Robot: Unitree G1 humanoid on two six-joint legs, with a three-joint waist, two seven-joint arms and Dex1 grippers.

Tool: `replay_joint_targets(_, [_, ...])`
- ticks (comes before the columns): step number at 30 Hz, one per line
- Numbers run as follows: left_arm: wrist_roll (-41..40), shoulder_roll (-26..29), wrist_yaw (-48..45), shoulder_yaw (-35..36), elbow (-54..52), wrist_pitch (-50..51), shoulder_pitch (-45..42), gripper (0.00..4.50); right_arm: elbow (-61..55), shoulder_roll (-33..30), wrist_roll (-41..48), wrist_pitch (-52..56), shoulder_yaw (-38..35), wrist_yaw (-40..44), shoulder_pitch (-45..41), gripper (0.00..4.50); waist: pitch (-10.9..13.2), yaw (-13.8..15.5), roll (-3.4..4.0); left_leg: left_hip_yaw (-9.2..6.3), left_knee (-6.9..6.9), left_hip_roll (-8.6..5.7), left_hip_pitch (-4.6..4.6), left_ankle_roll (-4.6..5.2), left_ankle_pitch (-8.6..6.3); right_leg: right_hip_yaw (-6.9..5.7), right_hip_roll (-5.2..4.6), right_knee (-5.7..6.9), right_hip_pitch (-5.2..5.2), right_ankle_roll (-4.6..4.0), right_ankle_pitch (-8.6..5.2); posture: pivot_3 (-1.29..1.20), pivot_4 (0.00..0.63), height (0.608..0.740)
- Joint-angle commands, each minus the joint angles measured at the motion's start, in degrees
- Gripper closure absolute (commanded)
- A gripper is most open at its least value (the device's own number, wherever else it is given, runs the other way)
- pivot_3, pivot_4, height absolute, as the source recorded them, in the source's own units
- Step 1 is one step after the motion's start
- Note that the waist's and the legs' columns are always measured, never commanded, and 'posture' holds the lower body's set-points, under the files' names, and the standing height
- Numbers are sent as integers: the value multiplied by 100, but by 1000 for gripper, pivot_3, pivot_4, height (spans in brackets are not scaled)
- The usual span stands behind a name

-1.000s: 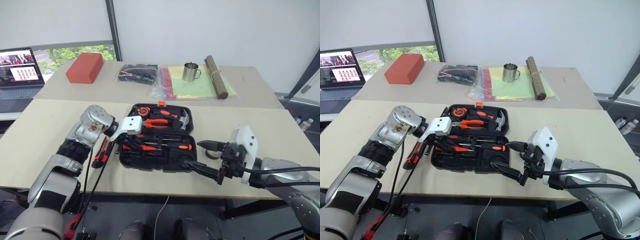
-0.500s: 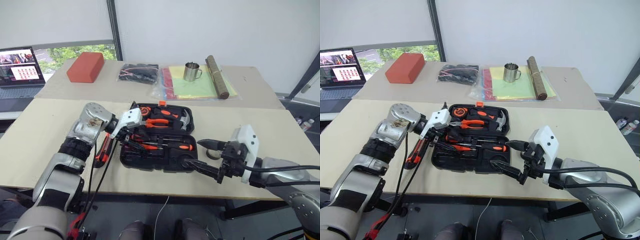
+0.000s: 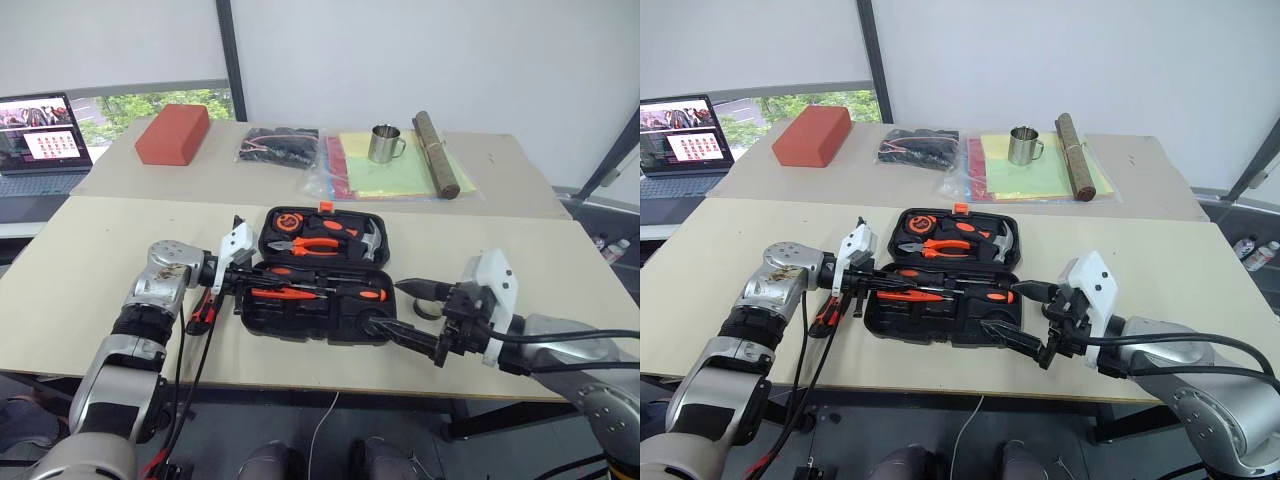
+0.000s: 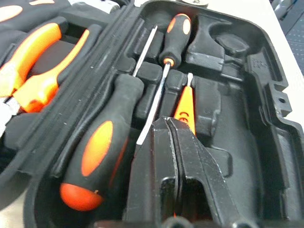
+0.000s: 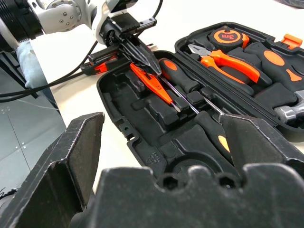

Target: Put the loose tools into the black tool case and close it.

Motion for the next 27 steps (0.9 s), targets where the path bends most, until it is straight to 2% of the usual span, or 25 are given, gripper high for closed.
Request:
replay_joint_targets(1, [258,17,2,-225,-83,-359,64,4440,-33,33,213,-93,-189,-70,-84,0,0,1,0,0,0,0,0,0,0,-1,1,0,0,0,0,0,150,736])
replay_joint_targets(7, [587,-149,257,-460,279,-987,117,4440,43,70,338,-82,-216,-221,-129,0,-2,1,0,0,0,0,8,0,0,1,-3,0,7,-1,1,0,150,736])
replay_joint_targets(13, [586,-105,269,-434,443,-1163,108,4440,77,96,467,-84,-259,-361,-130,0,-5,-4,-1,-3,-1,1,22,1,-1,3,-14,0,22,-1,1,0,150,736])
replay_joint_targets(15, [412,7,233,-263,292,-916,106,4440,115,71,460,-104,-241,-366,-161,0,-5,-5,-1,-4,-1,1,27,1,-1,5,-16,-1,29,-1,1,0,150,736])
replay_joint_targets(18, [-133,313,169,232,-253,3,126,4440,214,-4,367,-149,-163,-295,-323,0,-4,-47,-1,-5,-1,3,28,2,-1,5,-18,-1,30,-1,1,0,150,736])
replay_joint_targets(21, [-824,849,348,915,-1220,1323,421,3707,349,-197,232,-203,-3,25,-590,0,-4,-115,-2,-6,-1,10,15,1,-1,7,-17,0,11,-1,1,0,150,736])
replay_joint_targets(22, [-980,994,438,1081,-1550,1669,570,3311,380,-264,162,-235,49,133,-642,0,-3,-133,-1,-5,0,10,7,1,-1,7,-16,3,1,-1,1,0,150,736])
replay_joint_targets(25, [-1306,1614,1064,2104,-2556,2514,1793,2215,564,-466,-81,-360,384,621,-933,0,-4,-181,1,-3,-8,9,8,1,-1,8,-16,-1,-2,-1,0,0,150,736])
replay_joint_targets(27, [-1382,1794,1451,2598,-3063,2844,2538,1441,642,-525,-199,-434,545,846,-1047,0,-5,-228,2,3,-33,6,27,1,-1,15,-23,-9,4,1,0,0,150,736])
